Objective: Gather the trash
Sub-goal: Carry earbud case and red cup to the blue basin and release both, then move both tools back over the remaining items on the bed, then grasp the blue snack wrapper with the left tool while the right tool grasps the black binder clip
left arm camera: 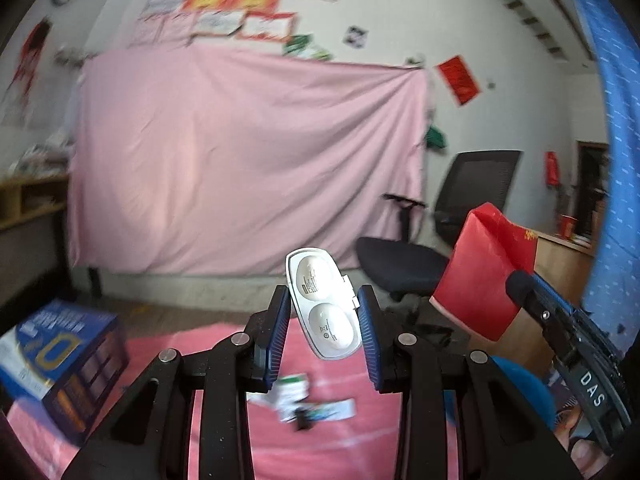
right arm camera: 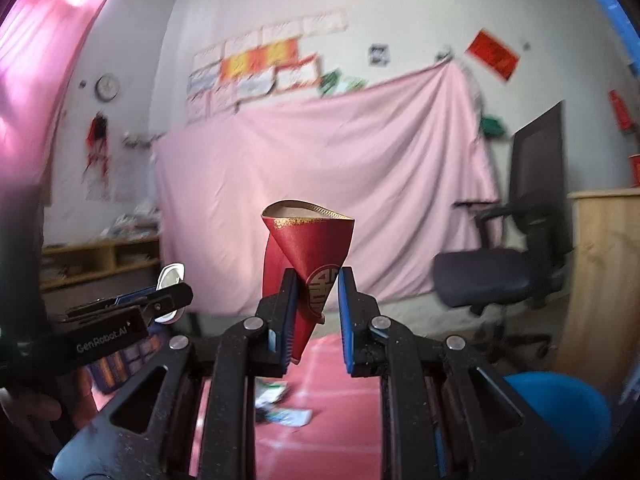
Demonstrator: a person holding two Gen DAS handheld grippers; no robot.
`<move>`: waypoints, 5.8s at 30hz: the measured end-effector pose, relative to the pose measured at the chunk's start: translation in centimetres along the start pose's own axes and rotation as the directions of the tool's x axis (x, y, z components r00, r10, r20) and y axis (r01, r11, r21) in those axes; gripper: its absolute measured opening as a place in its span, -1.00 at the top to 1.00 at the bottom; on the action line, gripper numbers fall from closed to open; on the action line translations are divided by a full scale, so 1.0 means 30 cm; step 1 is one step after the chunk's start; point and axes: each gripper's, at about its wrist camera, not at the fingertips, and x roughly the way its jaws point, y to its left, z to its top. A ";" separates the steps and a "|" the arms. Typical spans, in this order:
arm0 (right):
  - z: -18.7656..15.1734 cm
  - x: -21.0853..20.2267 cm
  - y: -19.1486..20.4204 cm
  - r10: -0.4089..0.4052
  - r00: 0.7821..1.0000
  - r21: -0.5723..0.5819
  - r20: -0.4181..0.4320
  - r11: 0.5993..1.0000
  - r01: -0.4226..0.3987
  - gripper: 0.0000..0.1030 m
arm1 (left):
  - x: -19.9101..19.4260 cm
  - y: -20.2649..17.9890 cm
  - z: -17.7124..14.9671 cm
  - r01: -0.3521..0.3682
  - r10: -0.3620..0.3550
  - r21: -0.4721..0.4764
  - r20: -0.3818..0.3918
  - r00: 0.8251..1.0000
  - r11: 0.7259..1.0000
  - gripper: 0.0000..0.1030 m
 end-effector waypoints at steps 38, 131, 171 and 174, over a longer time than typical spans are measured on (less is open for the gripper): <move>-0.129 -0.110 -0.612 -0.418 0.818 0.156 -0.396 0.847 0.508 0.07 | 0.450 -0.600 -0.246 0.372 -0.354 -0.034 -0.399 0.846 0.928 0.42; -0.316 0.387 0.208 0.095 0.816 -0.071 -0.570 0.984 -0.164 -0.82 | 0.010 0.430 -0.296 -0.336 0.330 -0.007 -0.177 0.927 0.942 -0.77; -0.431 0.561 0.236 0.143 0.659 0.007 -0.738 0.979 -0.204 0.16 | 0.388 0.552 -0.421 -0.240 0.332 0.235 -0.539 0.774 0.942 0.52; -0.431 0.561 0.238 0.142 0.660 0.007 -0.738 0.979 -0.203 0.17 | 0.384 0.544 -0.418 -0.244 0.337 0.238 -0.539 0.772 0.940 0.66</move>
